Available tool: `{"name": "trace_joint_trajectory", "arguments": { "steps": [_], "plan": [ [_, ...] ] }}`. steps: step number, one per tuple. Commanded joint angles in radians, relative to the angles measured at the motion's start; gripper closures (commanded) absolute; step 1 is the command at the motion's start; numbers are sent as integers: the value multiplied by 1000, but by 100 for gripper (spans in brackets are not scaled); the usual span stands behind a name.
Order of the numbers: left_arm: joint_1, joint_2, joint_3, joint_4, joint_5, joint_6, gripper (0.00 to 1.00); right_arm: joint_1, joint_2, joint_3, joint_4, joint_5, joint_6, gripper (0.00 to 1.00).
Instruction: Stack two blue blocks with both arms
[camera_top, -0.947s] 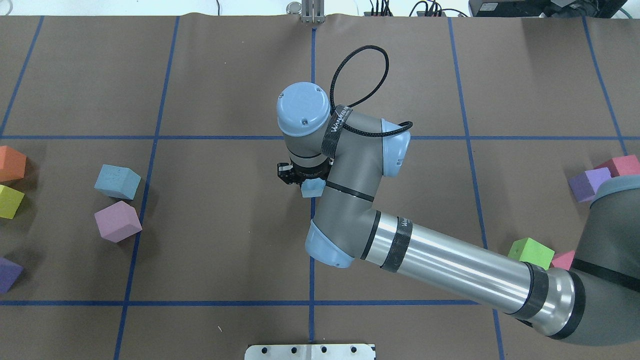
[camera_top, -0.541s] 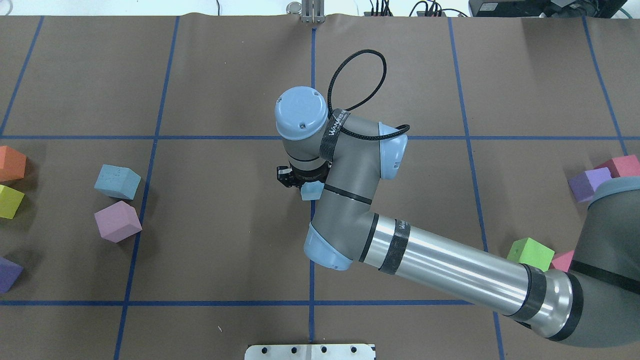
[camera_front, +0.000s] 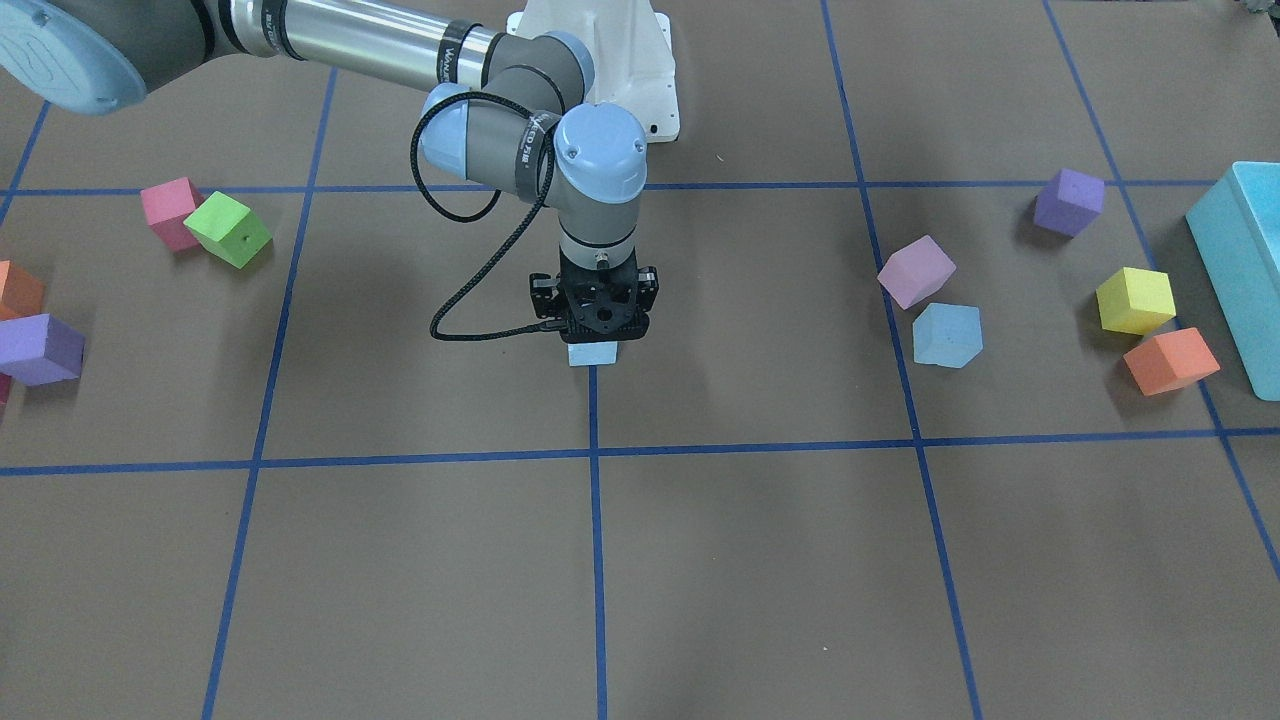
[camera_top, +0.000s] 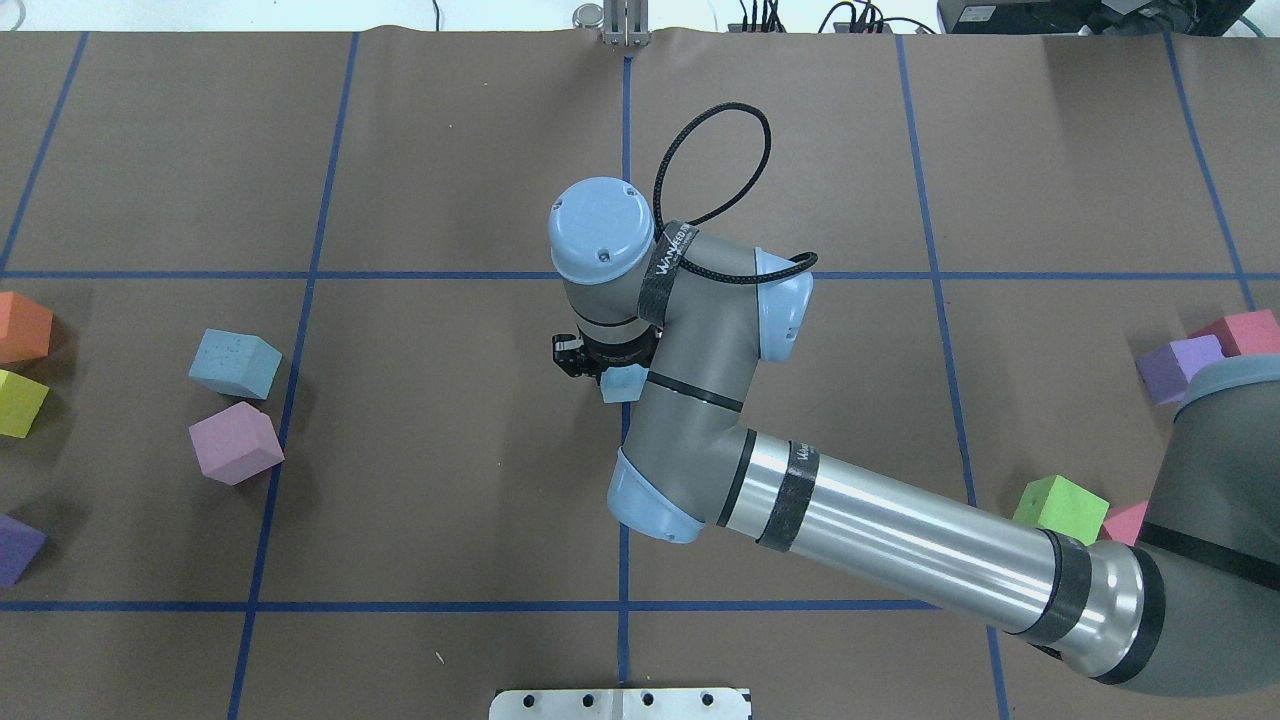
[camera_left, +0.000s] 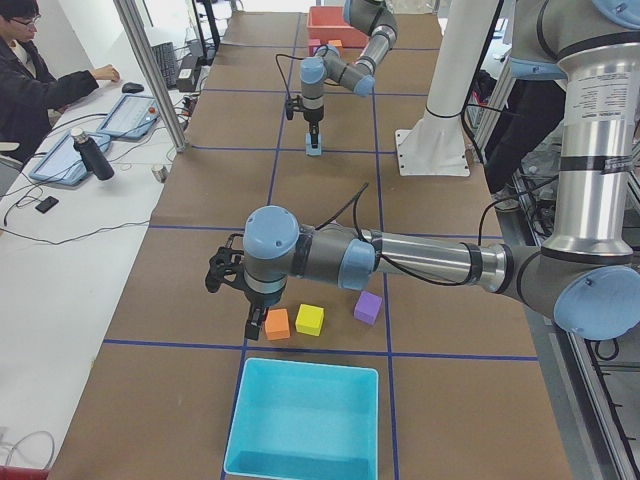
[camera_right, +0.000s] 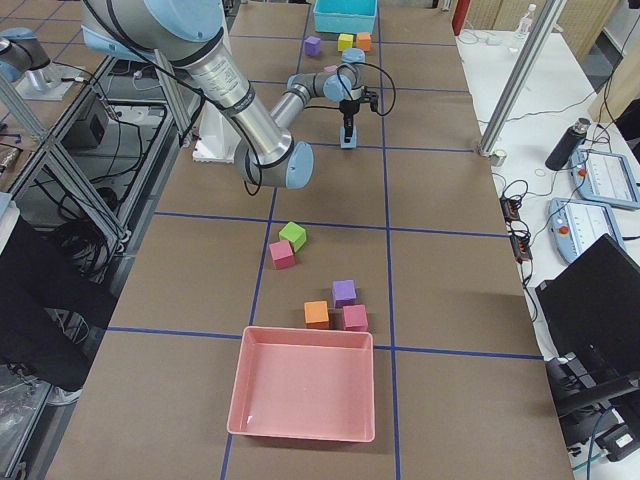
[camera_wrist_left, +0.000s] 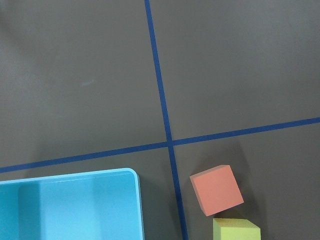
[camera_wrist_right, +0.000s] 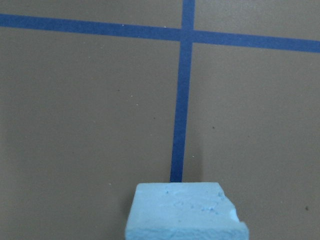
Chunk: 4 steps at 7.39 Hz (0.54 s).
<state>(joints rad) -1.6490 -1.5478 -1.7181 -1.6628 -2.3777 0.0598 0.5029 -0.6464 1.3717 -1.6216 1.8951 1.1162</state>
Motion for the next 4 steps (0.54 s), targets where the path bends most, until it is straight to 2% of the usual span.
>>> {"name": "trace_joint_trajectory", "arguments": {
  "steps": [1,2,4],
  "plan": [
    [0,0,0,2,0,0,2,32,-1,65,-9,8,-3,0],
    [9,-12,6,8,-3,-5,2,76,-2,104,-33,34,-9,0],
    [20,-12,2,-6,-76,9,2,214,-51,150,-67,145,-126,0]
  ]
}}
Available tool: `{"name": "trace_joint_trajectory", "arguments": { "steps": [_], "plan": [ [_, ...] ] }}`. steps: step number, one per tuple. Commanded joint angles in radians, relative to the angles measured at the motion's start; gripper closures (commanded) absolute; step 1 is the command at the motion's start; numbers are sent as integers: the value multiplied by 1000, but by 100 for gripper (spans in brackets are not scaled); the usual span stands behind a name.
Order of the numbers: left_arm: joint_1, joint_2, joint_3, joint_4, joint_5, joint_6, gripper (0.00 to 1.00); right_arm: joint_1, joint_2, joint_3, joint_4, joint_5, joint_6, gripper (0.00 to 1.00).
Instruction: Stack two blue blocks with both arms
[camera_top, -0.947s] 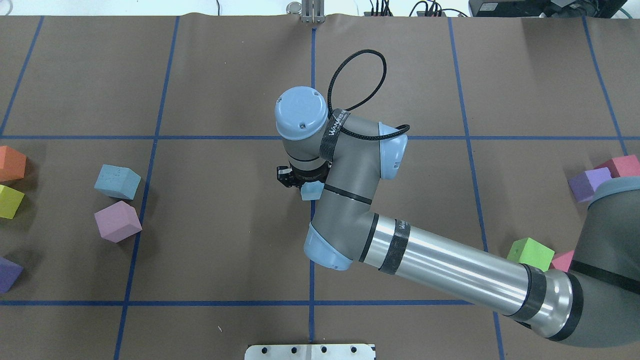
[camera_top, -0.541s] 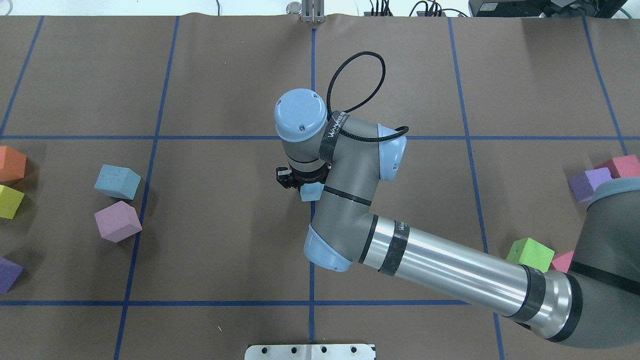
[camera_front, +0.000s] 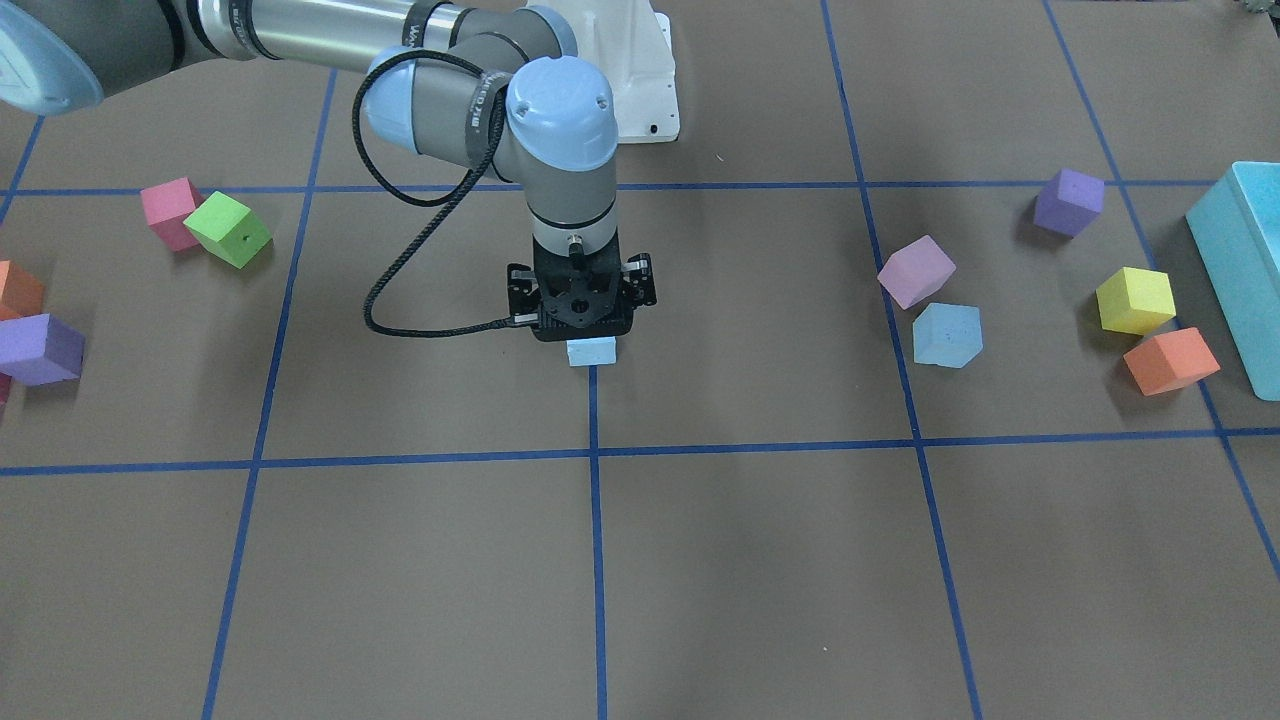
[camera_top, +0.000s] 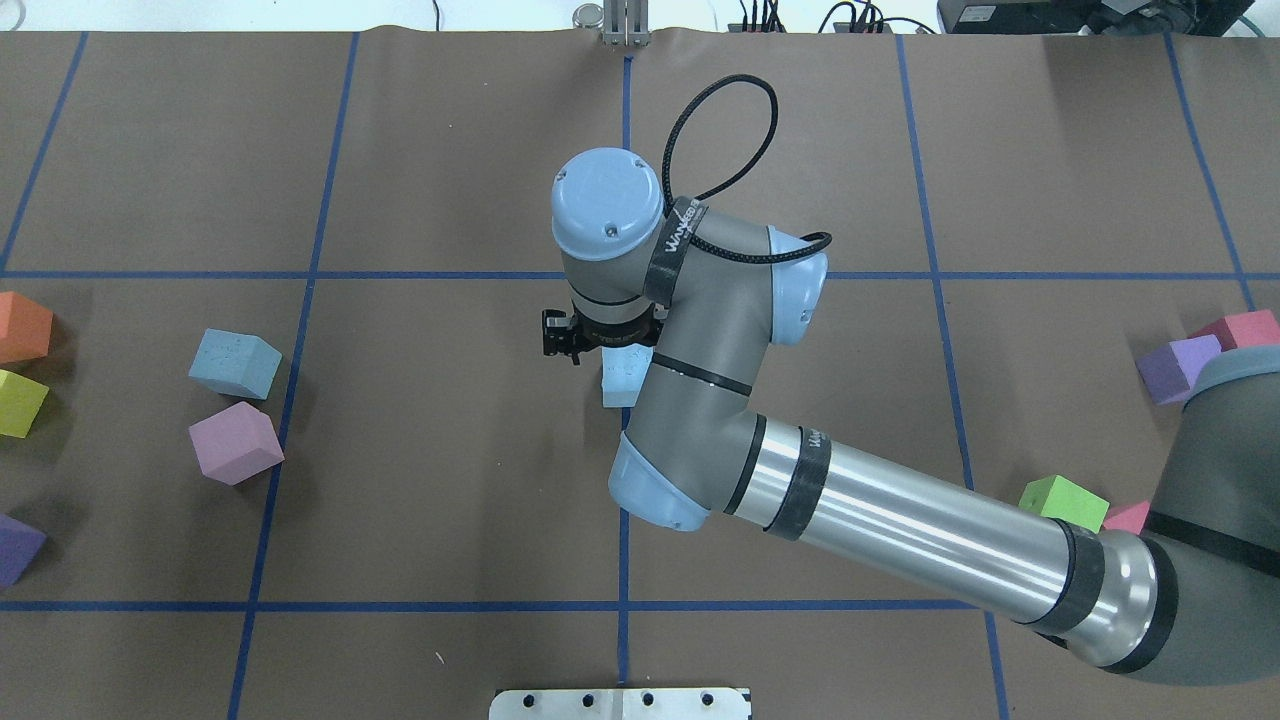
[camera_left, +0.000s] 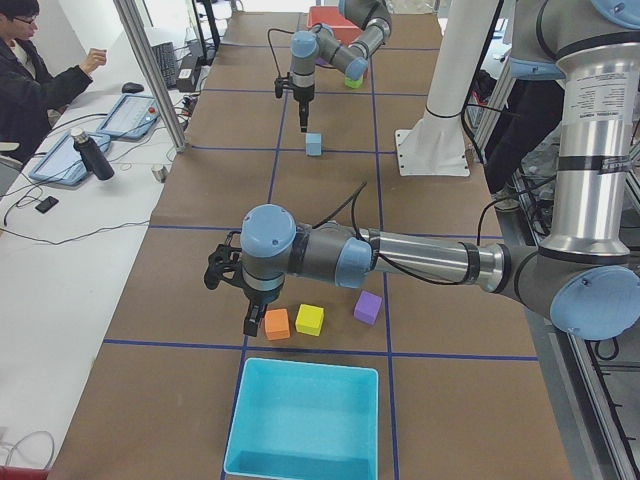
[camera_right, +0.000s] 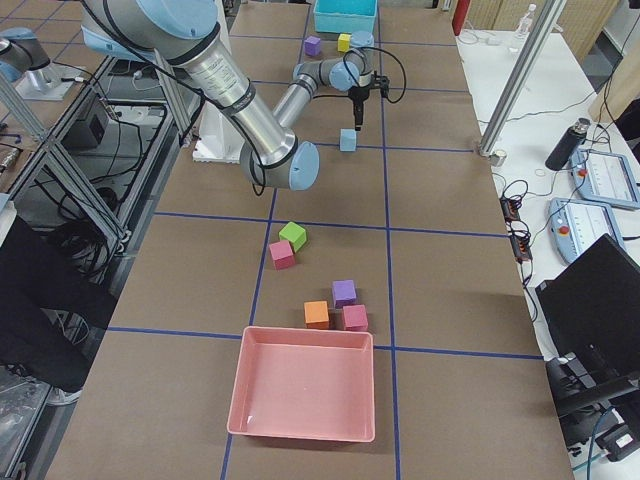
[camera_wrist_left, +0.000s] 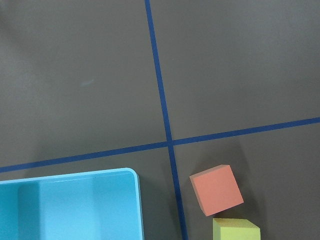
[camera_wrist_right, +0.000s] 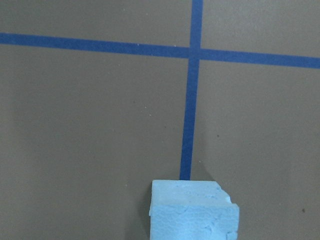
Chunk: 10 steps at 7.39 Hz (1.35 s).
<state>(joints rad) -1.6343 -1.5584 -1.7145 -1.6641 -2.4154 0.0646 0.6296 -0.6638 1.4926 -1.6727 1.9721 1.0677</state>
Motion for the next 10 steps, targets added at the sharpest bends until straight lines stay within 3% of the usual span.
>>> {"name": "trace_joint_trajectory", "arguments": {
  "steps": [1,2,3,4,5,7,10],
  "plan": [
    [16,-3,-8,-105,-40,-2,2,135,-102,73,-16,76,-156,0],
    [58,-3,9,-252,-30,-55,2,187,-202,146,-16,105,-245,0],
    [152,-59,7,-272,-19,-122,2,252,-305,222,-16,157,-312,0],
    [215,-78,4,-279,-16,-212,2,330,-383,248,-16,218,-424,0],
    [261,-109,-2,-278,45,-280,1,408,-449,256,-18,253,-531,0],
    [371,-136,-7,-270,128,-407,0,526,-662,343,-16,258,-747,0],
    [474,-173,-7,-270,162,-523,0,773,-928,356,-16,260,-1186,0]
  ]
}}
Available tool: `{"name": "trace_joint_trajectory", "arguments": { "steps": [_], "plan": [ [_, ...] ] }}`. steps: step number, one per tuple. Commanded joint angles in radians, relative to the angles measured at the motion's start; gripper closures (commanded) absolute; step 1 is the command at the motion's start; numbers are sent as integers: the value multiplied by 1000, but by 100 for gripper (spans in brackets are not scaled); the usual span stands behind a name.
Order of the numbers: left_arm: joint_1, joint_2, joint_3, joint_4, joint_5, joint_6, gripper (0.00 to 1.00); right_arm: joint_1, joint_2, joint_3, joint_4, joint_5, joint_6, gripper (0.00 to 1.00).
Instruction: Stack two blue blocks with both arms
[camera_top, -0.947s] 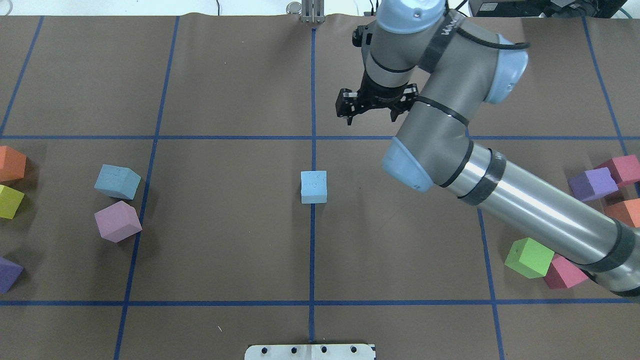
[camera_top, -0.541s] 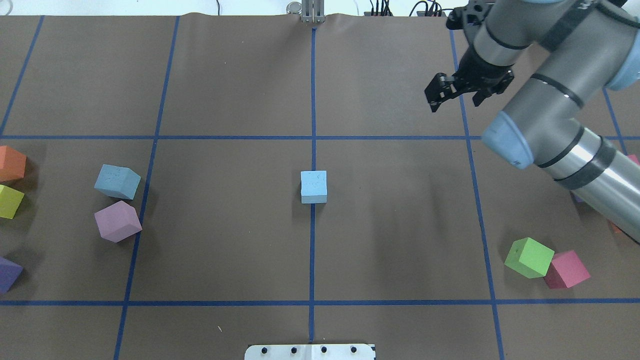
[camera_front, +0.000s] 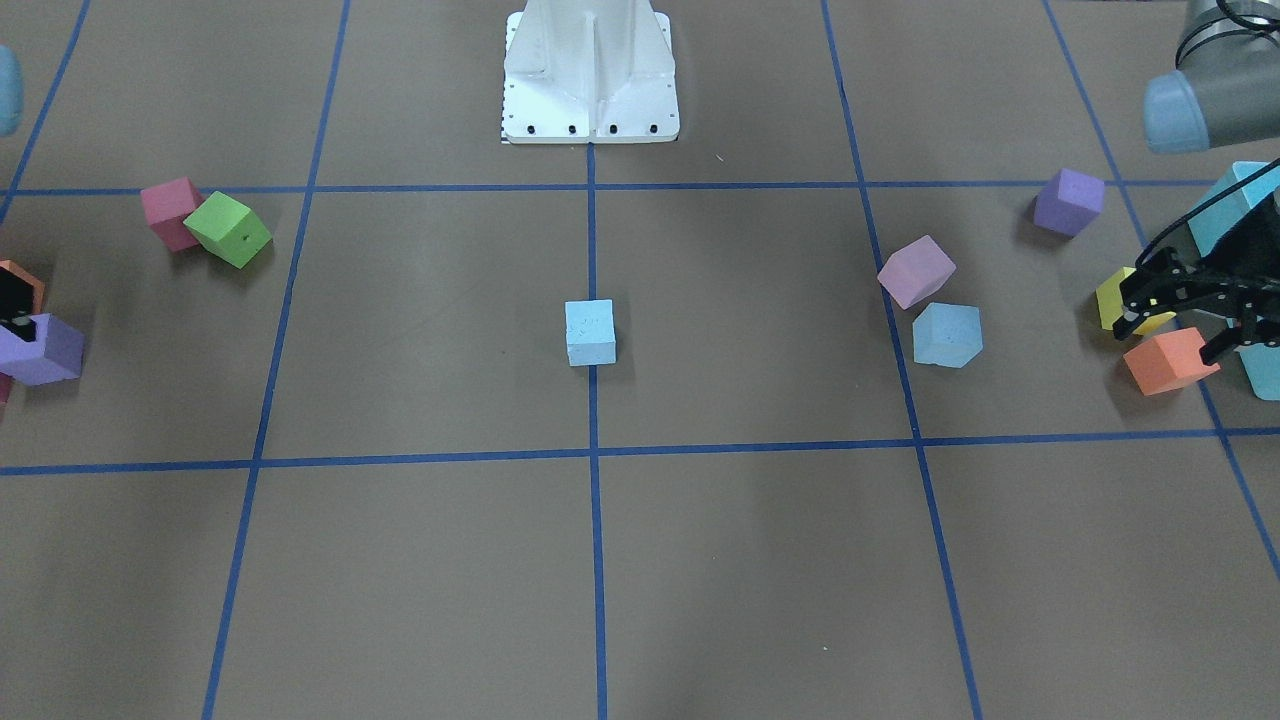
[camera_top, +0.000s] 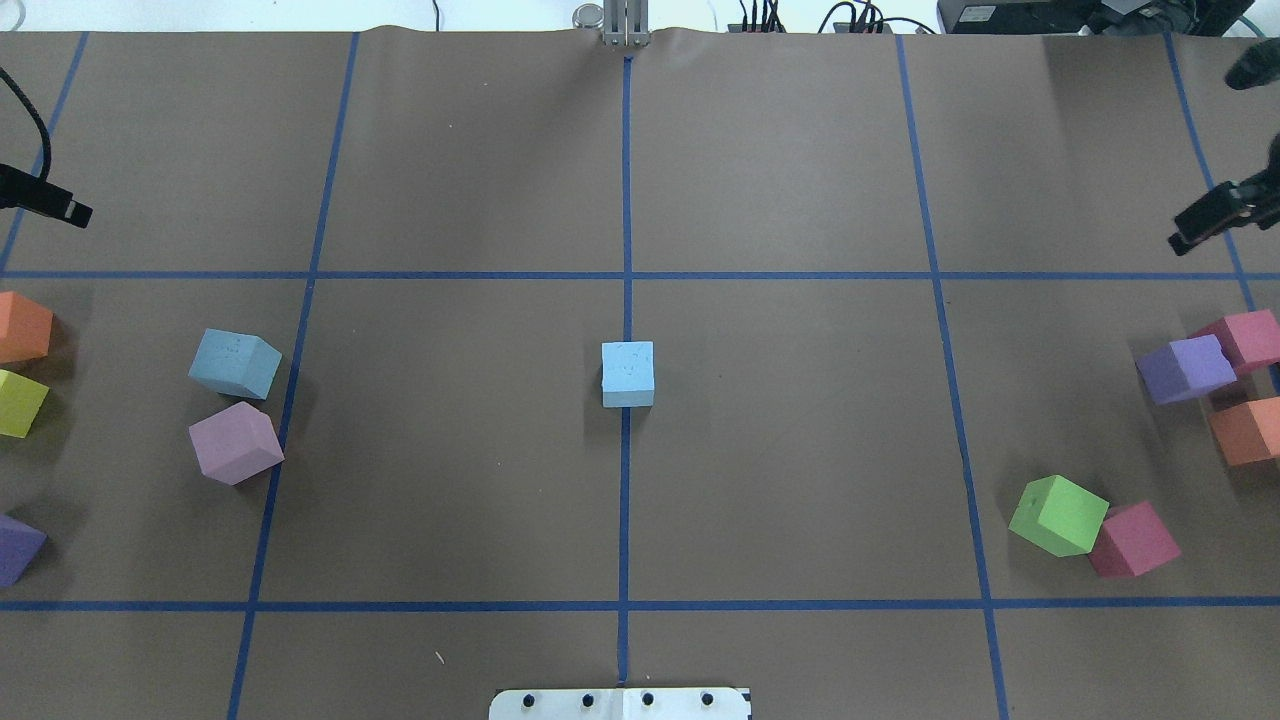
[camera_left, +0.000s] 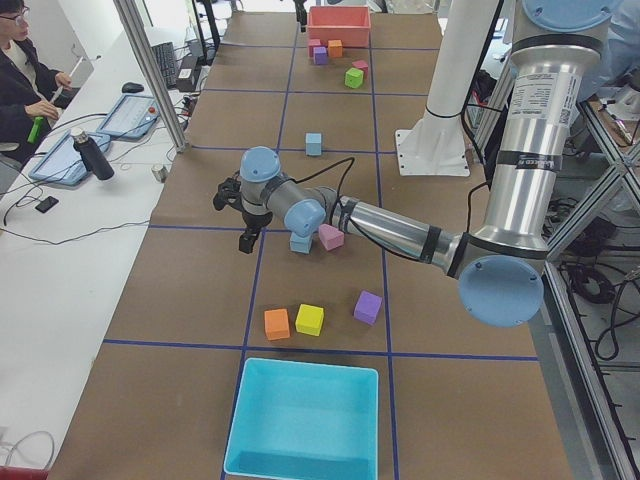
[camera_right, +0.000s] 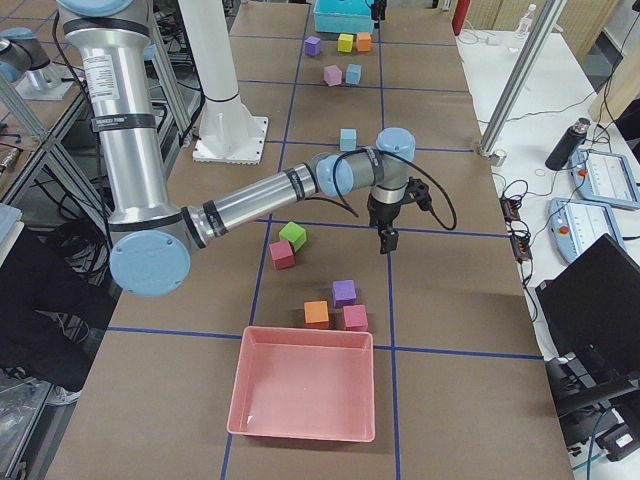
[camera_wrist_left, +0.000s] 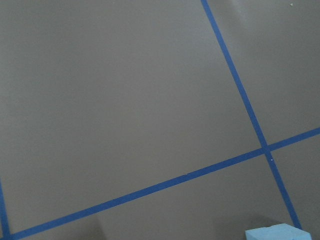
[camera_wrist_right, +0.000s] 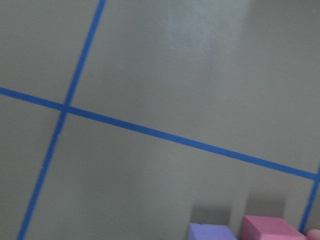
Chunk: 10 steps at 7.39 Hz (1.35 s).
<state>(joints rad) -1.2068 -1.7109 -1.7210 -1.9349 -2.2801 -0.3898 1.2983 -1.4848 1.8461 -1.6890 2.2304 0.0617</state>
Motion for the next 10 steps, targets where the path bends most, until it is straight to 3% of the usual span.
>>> {"name": "trace_joint_trajectory", "arguments": {
  "steps": [1,5,10],
  "plan": [
    [100,-21,-6,-2,77,-105,0,171,-170,5,2,3,-215,0],
    [292,-21,-14,-9,191,-241,1,191,-210,12,12,3,-215,0],
    [357,-12,-5,-9,197,-270,1,190,-207,7,12,5,-201,0]
  ]
}}
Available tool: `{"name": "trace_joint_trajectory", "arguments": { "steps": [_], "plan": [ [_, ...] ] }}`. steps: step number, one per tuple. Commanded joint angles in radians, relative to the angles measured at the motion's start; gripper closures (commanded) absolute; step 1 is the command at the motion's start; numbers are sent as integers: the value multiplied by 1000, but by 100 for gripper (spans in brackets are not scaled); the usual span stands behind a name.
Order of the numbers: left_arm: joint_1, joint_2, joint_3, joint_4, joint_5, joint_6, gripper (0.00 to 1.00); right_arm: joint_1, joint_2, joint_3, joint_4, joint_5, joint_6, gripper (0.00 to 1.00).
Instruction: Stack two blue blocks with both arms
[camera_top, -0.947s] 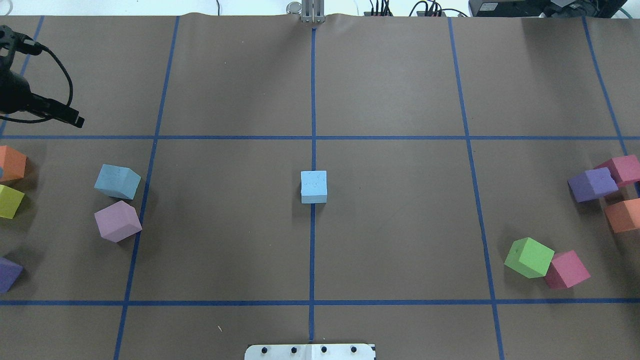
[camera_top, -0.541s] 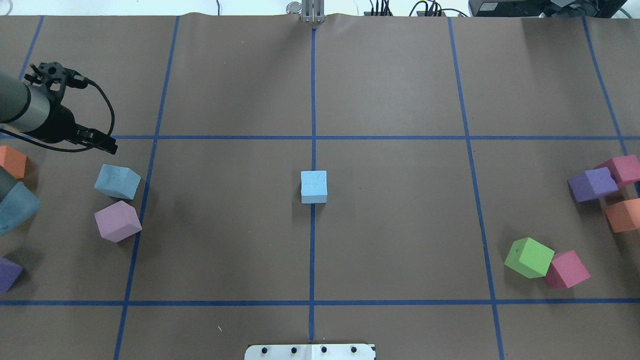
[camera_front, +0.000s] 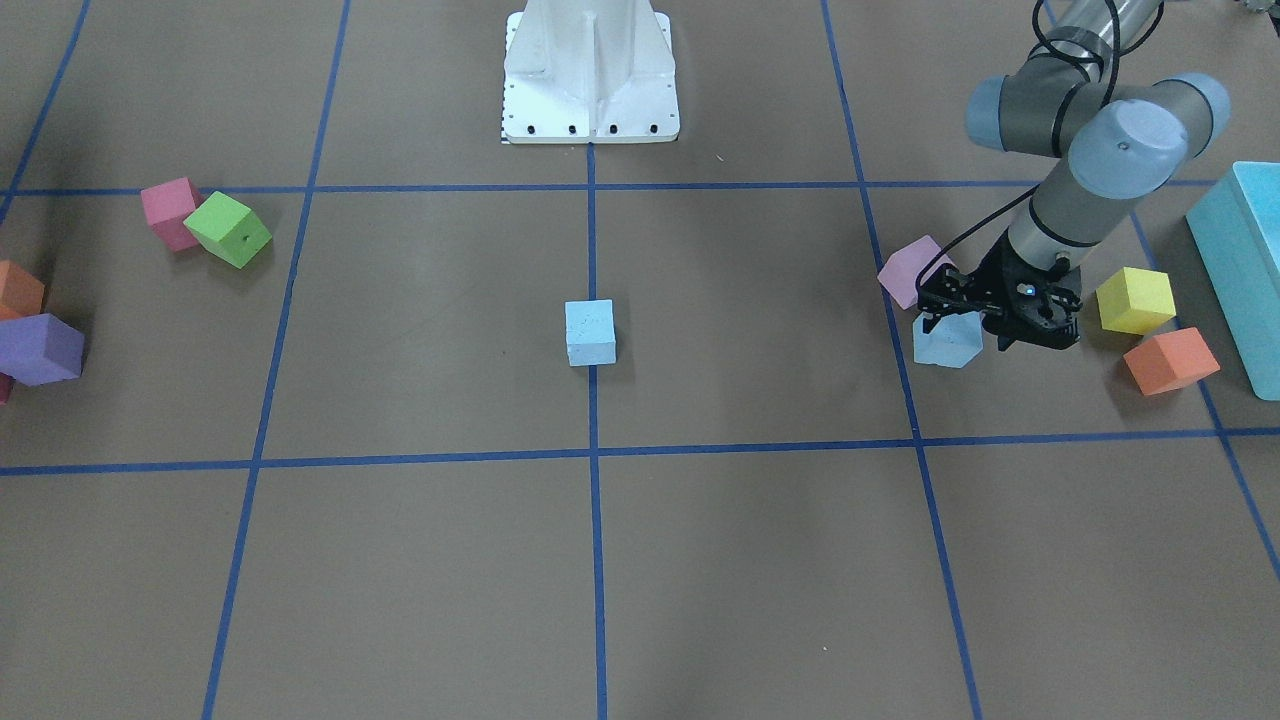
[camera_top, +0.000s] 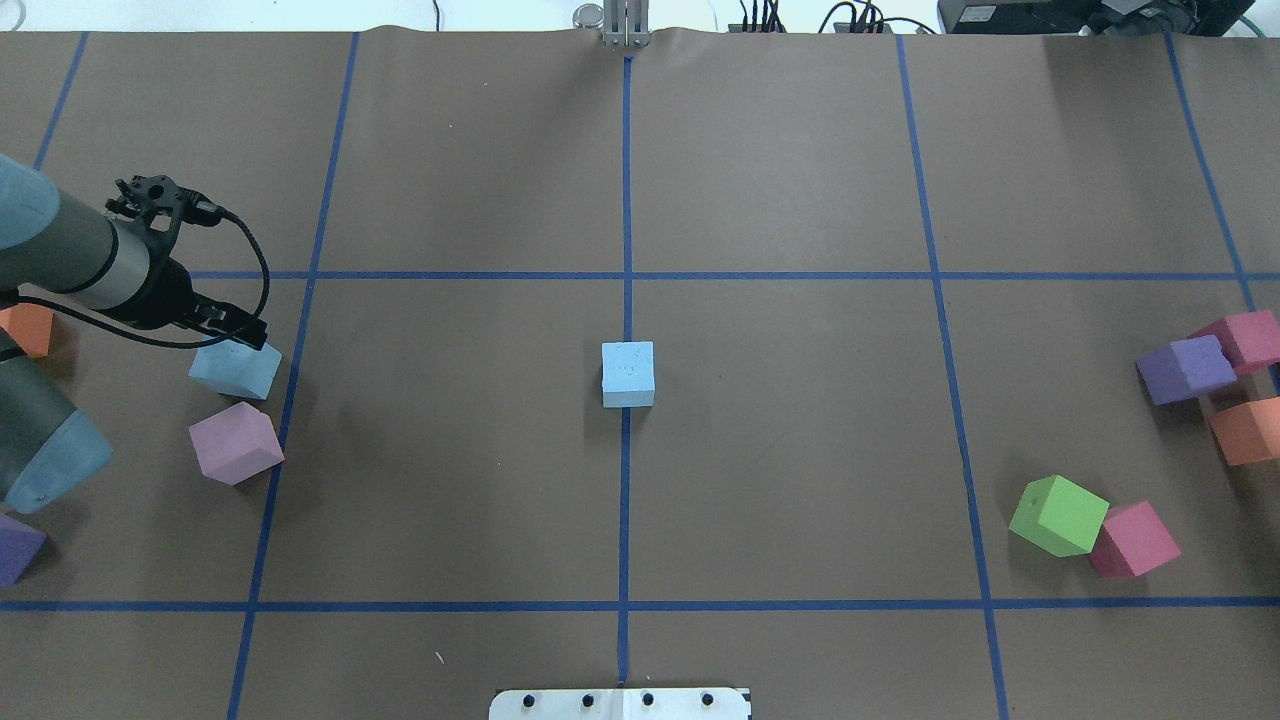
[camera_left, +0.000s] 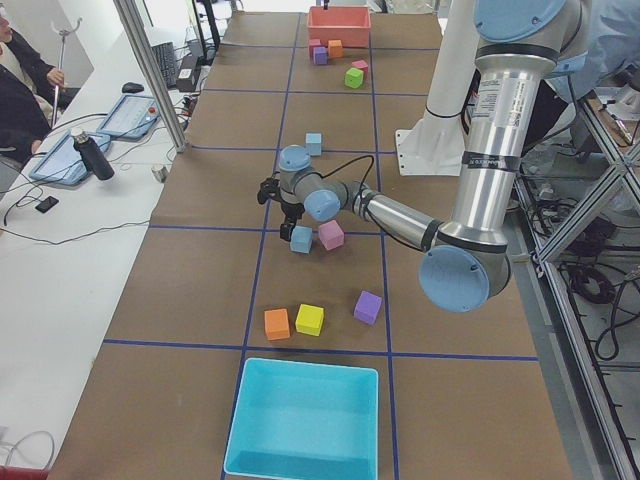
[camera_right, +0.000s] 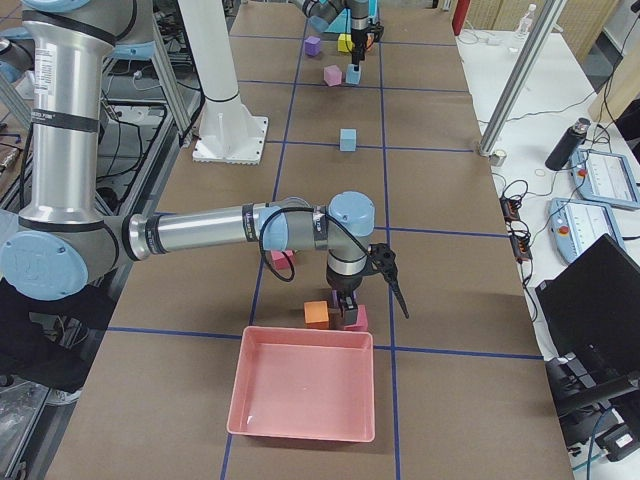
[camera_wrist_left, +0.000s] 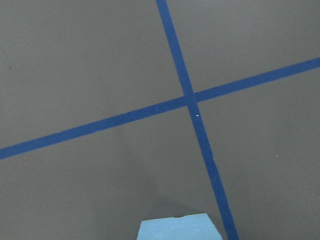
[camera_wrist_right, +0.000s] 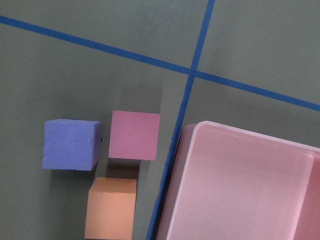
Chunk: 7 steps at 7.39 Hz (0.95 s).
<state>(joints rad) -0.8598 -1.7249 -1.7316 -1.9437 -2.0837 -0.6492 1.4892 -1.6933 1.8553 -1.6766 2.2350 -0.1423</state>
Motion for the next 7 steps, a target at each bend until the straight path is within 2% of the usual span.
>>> {"name": "trace_joint_trajectory", "arguments": {
  "steps": [1,4,5,7],
  "plan": [
    [31,2,12,0,1,-39,1,-1,1,-5,0,0,3,0],
    [61,1,33,0,2,-56,3,-1,1,-7,-2,0,3,0],
    [61,1,44,0,1,-55,13,-1,1,-7,-2,2,4,0],
    [62,-1,44,0,1,-56,53,-1,0,-7,0,14,4,0]
  ]
}}
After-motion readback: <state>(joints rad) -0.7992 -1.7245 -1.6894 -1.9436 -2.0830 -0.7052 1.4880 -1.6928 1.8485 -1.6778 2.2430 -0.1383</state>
